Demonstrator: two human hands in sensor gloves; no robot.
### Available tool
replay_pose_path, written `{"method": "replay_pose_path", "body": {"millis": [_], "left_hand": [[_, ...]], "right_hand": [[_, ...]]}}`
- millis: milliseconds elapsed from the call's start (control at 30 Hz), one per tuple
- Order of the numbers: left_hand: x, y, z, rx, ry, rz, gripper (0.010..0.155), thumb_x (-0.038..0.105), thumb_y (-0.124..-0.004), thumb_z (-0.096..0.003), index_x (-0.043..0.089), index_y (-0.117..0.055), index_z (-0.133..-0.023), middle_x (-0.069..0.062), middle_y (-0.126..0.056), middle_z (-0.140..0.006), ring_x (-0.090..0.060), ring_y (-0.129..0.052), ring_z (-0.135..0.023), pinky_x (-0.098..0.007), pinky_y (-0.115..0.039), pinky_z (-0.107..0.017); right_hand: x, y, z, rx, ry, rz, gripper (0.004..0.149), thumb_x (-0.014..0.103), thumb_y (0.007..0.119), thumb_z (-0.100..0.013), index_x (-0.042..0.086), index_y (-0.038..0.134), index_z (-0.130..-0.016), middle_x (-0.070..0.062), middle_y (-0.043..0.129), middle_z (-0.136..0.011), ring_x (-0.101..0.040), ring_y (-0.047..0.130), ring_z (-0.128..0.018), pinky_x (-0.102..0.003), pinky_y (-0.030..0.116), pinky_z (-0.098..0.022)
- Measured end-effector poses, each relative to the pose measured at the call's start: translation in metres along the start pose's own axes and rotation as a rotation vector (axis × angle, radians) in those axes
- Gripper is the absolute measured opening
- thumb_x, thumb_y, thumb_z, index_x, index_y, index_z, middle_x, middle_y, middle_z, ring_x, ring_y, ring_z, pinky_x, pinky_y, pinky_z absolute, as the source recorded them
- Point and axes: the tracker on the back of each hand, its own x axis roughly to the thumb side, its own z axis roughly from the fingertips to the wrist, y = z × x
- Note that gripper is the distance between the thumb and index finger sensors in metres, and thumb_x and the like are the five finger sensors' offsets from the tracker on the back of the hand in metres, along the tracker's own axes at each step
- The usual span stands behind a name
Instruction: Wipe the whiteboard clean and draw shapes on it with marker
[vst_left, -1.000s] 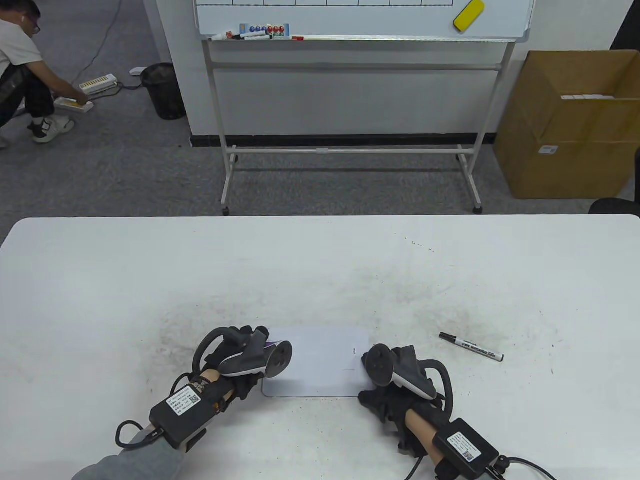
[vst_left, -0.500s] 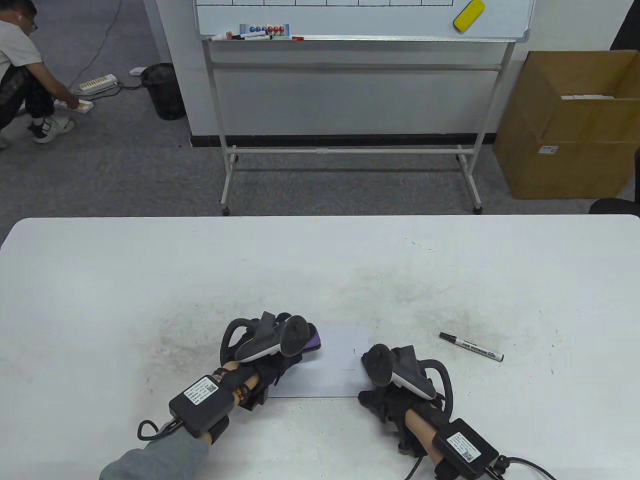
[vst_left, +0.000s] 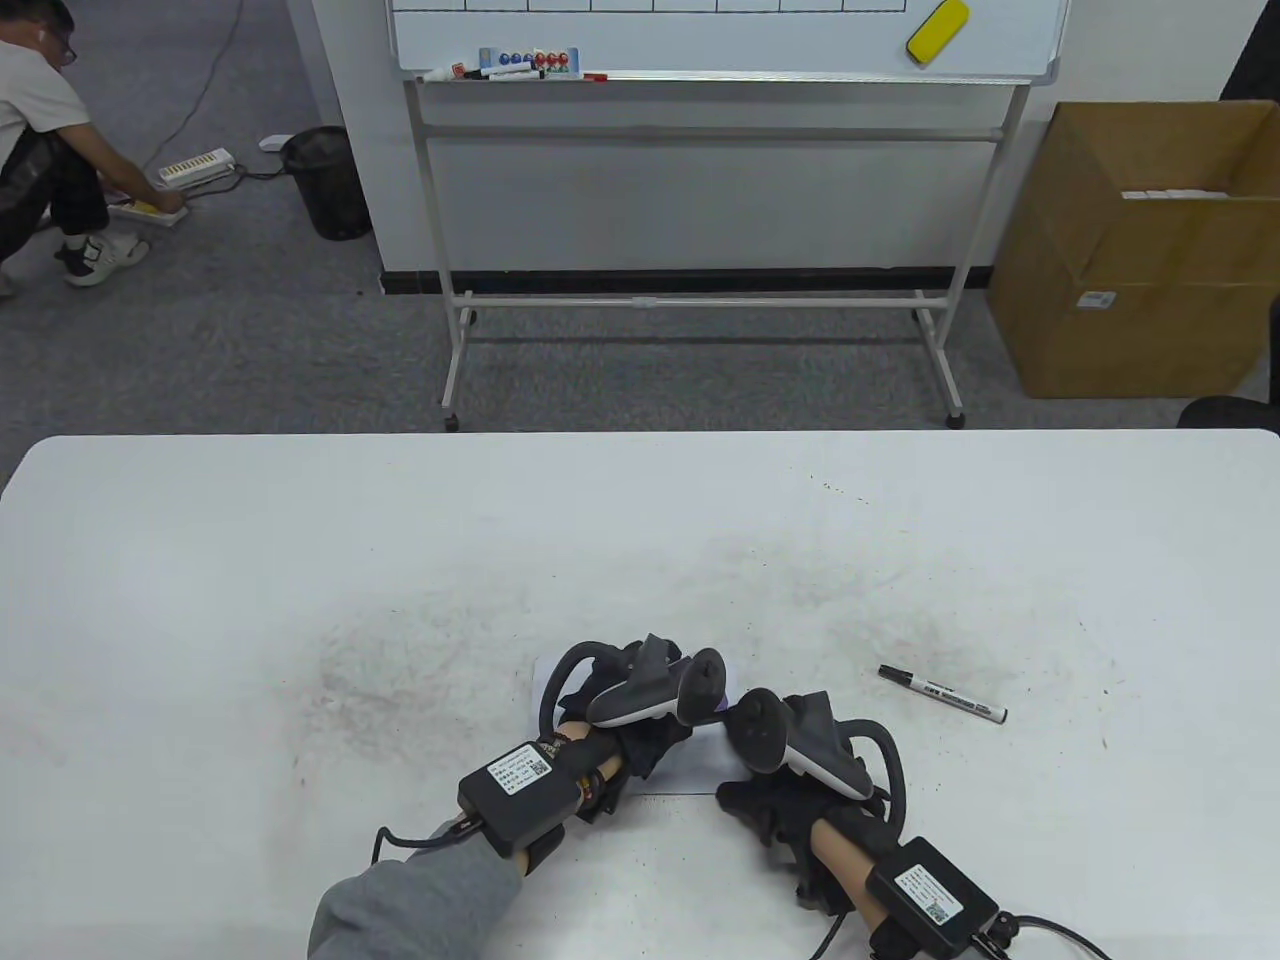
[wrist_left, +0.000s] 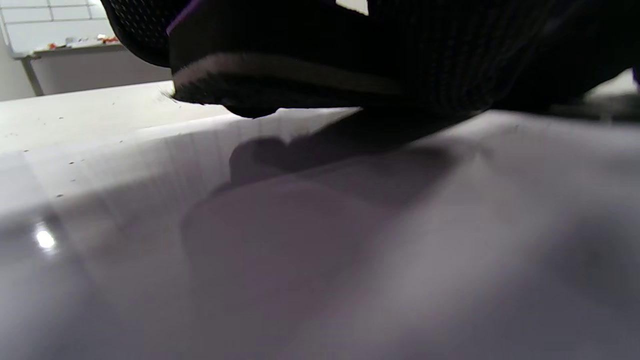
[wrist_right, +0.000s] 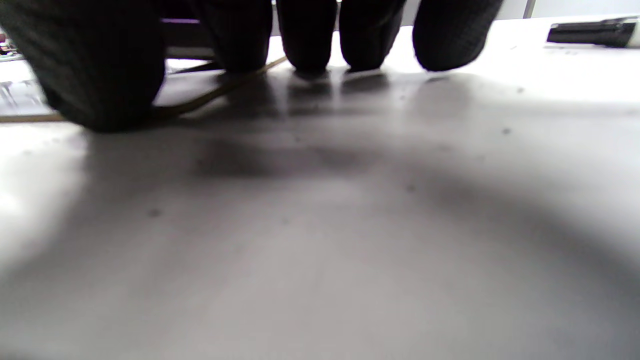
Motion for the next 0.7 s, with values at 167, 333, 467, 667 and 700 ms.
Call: {"method": "replay_pose_path", "body": {"millis": [167, 333, 467, 667, 700], "left_hand": [[-0.003, -0.002, 0.009, -0.014, -0.052, 0.026, 0.061, 0.042, -0.083, -0.0342, 0.044, -0.063, -0.092, -0.009, -0.068, -0.105, -0.031, -0.085, -0.091, -0.057, -0.070, -0.067], [0.000, -0.006, 0.028, -0.002, -0.108, 0.000, 0.061, 0.041, -0.083, -0.0343, 0.042, -0.062, -0.092, -0.010, -0.068, -0.105, -0.032, -0.086, -0.091, -0.056, -0.072, -0.066], [-0.003, -0.006, 0.043, -0.006, -0.133, -0.060, 0.062, 0.041, -0.083, -0.0341, 0.042, -0.062, -0.092, -0.011, -0.069, -0.105, -0.032, -0.087, -0.091, -0.056, -0.072, -0.066], [-0.039, -0.010, 0.068, -0.061, -0.089, -0.087, 0.062, 0.041, -0.084, -0.0336, 0.042, -0.062, -0.092, -0.011, -0.069, -0.104, -0.033, -0.087, -0.091, -0.056, -0.072, -0.065], [-0.046, -0.011, 0.072, -0.066, -0.080, -0.088, 0.062, 0.041, -0.084, -0.0336, 0.042, -0.062, -0.092, -0.011, -0.069, -0.104, -0.033, -0.086, -0.091, -0.056, -0.072, -0.066]], "right_hand": [[0.000, 0.000, 0.000, -0.007, -0.001, -0.006, 0.079, 0.059, 0.085, -0.032, 0.032, 0.058, -0.102, -0.002, 0.053, -0.114, -0.035, 0.057, -0.107, -0.056, 0.059, -0.072], [0.000, 0.000, 0.000, -0.009, 0.004, -0.010, 0.079, 0.058, 0.085, -0.032, 0.032, 0.058, -0.102, -0.002, 0.053, -0.114, -0.035, 0.057, -0.107, -0.057, 0.059, -0.072], [0.000, 0.001, 0.000, -0.011, 0.005, -0.012, 0.079, 0.059, 0.084, -0.032, 0.032, 0.058, -0.102, -0.002, 0.052, -0.114, -0.034, 0.056, -0.107, -0.057, 0.059, -0.072], [0.000, 0.001, 0.001, -0.010, 0.005, -0.007, 0.079, 0.059, 0.084, -0.032, 0.033, 0.057, -0.102, -0.001, 0.052, -0.114, -0.034, 0.057, -0.107, -0.057, 0.059, -0.072], [0.000, 0.001, 0.001, -0.010, 0.005, -0.006, 0.079, 0.059, 0.084, -0.032, 0.033, 0.057, -0.102, -0.002, 0.052, -0.114, -0.034, 0.056, -0.108, -0.057, 0.059, -0.072]]}}
